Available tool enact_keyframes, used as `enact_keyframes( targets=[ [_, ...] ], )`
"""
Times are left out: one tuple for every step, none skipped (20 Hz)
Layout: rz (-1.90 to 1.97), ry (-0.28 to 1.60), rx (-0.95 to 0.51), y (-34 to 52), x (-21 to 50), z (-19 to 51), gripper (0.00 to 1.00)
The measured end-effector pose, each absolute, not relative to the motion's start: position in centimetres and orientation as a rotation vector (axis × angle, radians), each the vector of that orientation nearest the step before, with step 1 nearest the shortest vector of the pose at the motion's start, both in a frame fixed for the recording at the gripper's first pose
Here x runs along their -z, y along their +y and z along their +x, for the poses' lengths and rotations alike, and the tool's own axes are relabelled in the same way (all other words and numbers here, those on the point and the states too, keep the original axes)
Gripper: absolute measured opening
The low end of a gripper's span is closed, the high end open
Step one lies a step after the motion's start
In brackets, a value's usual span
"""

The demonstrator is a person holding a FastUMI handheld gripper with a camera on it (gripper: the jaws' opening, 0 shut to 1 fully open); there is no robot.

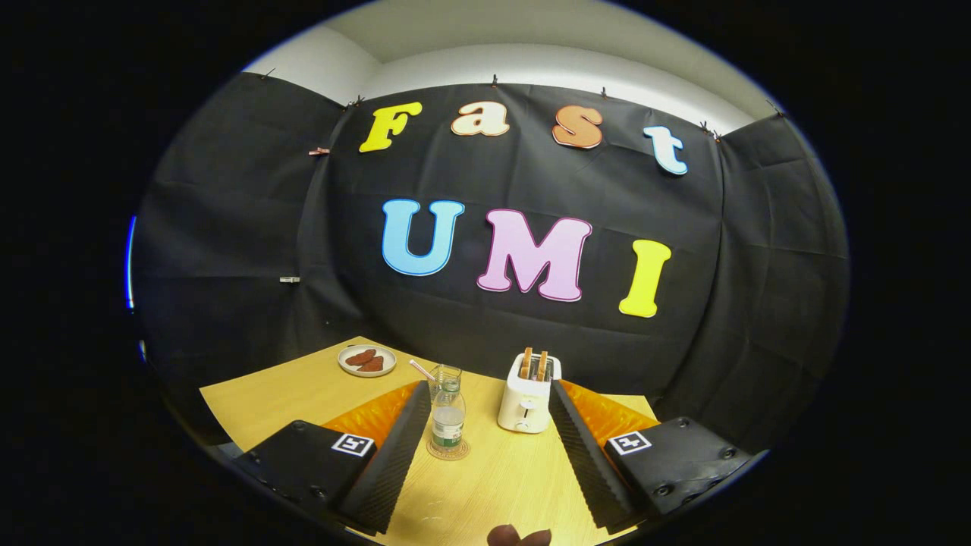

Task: Take the bottle from table, then pour the juice into the cup, finally place the bottle on the coaster

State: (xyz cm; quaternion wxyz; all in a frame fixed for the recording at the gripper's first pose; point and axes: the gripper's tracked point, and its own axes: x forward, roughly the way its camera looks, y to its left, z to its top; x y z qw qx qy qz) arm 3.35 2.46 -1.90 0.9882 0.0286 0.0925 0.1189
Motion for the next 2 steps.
enact_keyframes(
  targets=[
    [0.053, 0.183, -0.239, 2.44, 1.56, 3.48, 0.96],
    [0.046, 0.181, -0.239, 2.23, 1.42, 3.56, 0.96]
  ],
)
